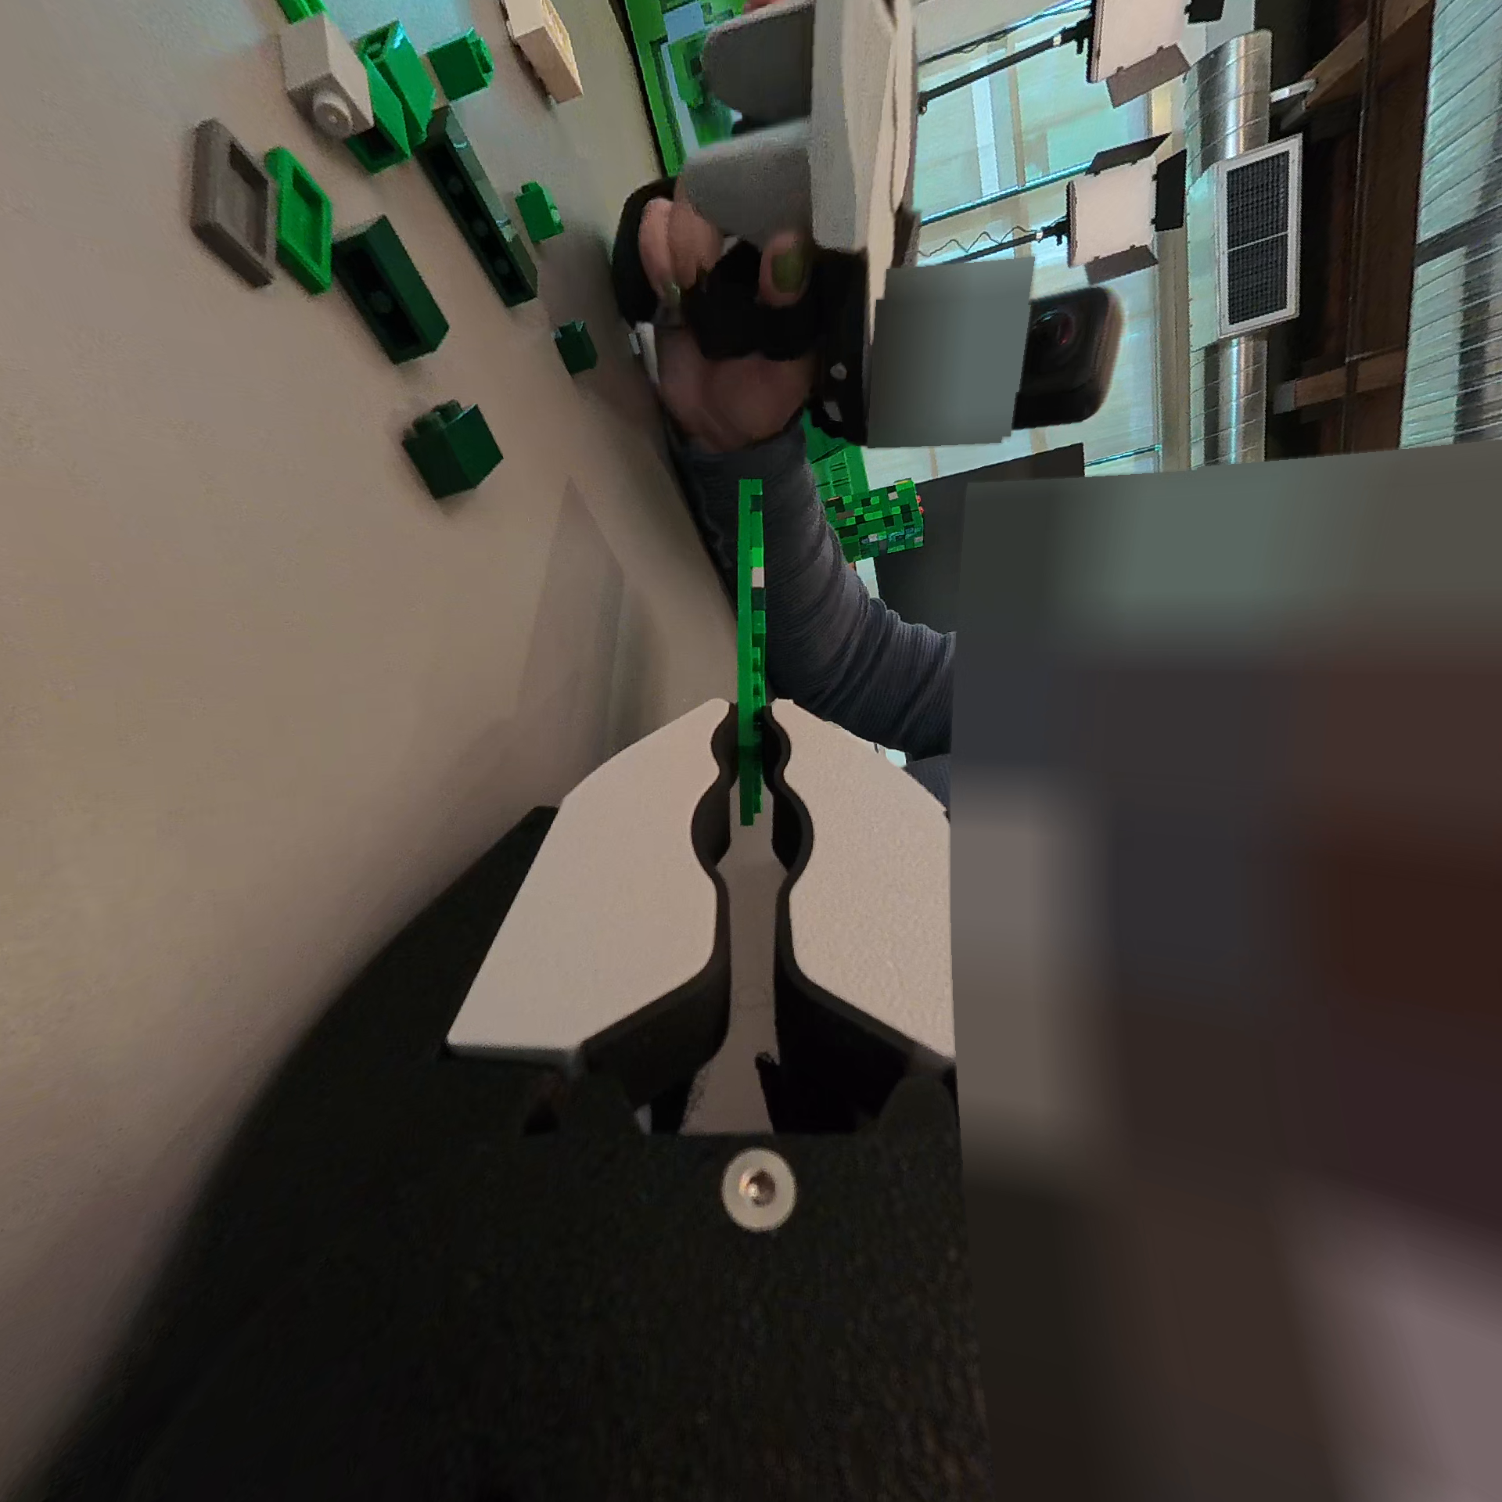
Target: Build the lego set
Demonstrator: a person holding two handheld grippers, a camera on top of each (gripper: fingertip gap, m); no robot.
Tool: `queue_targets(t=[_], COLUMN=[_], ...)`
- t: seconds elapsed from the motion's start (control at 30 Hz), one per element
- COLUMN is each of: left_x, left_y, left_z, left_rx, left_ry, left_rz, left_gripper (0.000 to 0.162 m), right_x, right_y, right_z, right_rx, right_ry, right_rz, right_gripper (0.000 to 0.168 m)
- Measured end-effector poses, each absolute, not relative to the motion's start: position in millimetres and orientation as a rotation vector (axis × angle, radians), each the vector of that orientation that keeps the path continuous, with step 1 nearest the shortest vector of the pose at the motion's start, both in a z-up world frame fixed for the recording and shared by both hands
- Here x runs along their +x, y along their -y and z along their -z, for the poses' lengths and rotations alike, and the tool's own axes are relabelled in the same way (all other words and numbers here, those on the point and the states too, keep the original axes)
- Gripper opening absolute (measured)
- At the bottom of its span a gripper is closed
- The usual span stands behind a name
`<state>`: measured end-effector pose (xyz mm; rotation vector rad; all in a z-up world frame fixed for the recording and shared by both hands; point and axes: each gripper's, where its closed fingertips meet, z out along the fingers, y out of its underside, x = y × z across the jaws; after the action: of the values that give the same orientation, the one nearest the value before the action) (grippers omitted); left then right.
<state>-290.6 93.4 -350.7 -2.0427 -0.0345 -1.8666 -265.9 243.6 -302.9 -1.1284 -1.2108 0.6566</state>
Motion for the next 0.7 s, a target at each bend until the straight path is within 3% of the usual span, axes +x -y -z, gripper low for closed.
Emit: queue_targets(t=[0.1,0.23,0.7], left_x=[-290.6,-290.2,-289.9], left_y=[-93.7,-92.9,-92.4], left_z=[351.1,351.1,350.8], left_rx=[-2.045,-2.046,-2.046], left_ry=[0.035,0.026,0.02], left_rz=[1.856,1.858,1.863], left_gripper=[0.004,0.004,0.004], right_x=[-297.6,-351.7,-387.0], right_y=[-226.5,-212.6,-226.6], right_z=[307.4,334.6,391.7], right_rx=[-1.246,-1.565,-1.752], right_ry=[1.378,1.721,2.034], right_rz=[-0.861,-1.036,-0.567], right_gripper=[0.01,0.024,0.021])
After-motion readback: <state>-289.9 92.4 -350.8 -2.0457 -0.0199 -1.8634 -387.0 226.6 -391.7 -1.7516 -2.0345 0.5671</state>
